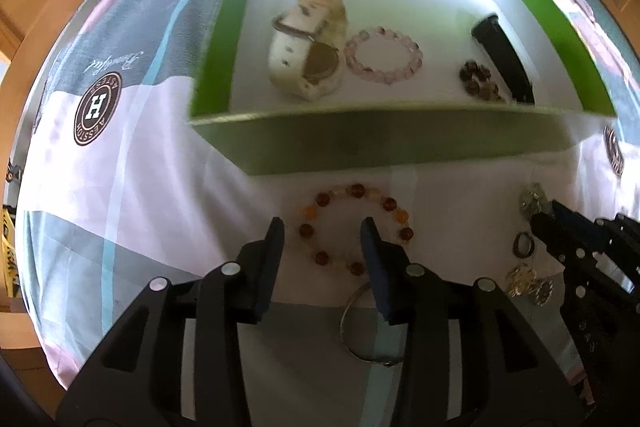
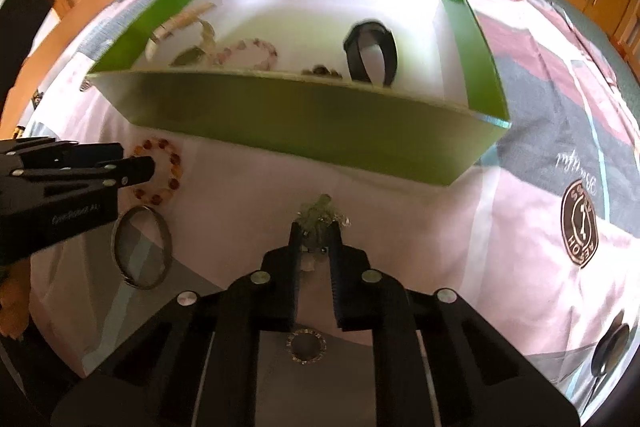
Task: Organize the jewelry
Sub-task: 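Grasp the green jade pendant with the right gripper while the left grasps the orange-red bead bracelet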
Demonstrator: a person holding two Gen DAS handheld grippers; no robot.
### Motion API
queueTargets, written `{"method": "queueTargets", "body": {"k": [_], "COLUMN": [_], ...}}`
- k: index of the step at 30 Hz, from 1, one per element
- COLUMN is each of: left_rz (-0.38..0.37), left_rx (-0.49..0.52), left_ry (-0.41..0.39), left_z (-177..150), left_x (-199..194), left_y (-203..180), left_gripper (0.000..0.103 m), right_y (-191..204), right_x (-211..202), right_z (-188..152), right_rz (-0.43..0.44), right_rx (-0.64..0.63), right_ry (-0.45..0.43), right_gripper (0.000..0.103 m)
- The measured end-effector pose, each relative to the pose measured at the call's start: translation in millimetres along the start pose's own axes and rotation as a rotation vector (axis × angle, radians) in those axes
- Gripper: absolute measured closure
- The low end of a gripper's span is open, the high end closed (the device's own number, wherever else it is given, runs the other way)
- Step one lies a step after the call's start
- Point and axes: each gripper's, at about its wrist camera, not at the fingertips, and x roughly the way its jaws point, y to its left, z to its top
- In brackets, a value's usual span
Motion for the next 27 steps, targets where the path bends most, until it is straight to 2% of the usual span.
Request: {"method": "queueTargets", "body": {"k": [4,6,14,17,19,20,22,27], "left_rz": [-0.021,-0.022,-0.01,-0.003,0.002,0.004,0.008,0.009], "left_rx": [-0.052,-0.072,-0.059,-0.059,-0.059,-0.06,-0.06,-0.055], "left_ry": [-0.019,-0.016,0.015,0.018,0.021,0.024,0.029,0.031], "left_z": [5,7,10,12,13,13,13,12], "left_x": [-7,-6,6,11,13,14,16,19], "left_y": [13,18,20,21,21,21,21,17], "left_gripper": [0.062,0.062,0.062,0.057,0.057,0.057,0.057,0.056], "right_y": [-6,-8,-24,-32,-35,-36,-34,-25], "right_x": [-14,-17,-19,-16,-13,-11,-9,-4], "right_z": [2,2,5,6,4,3,1,-12], "right_rz": [0.03,0.036,0.053,0.054,0.056,0.06,0.068,0.048], "right_rx": [0.014,0.024,0.105,0.142,0.16,0.164,0.16,0.116], "right_ry": [-0.044,-0.053,-0.038,-0.02,-0.003,0.015,0.05,0.126], "right_gripper": [0.091,0.095,0.097,0.096,0.091,0.081,0.072,0.072]}}
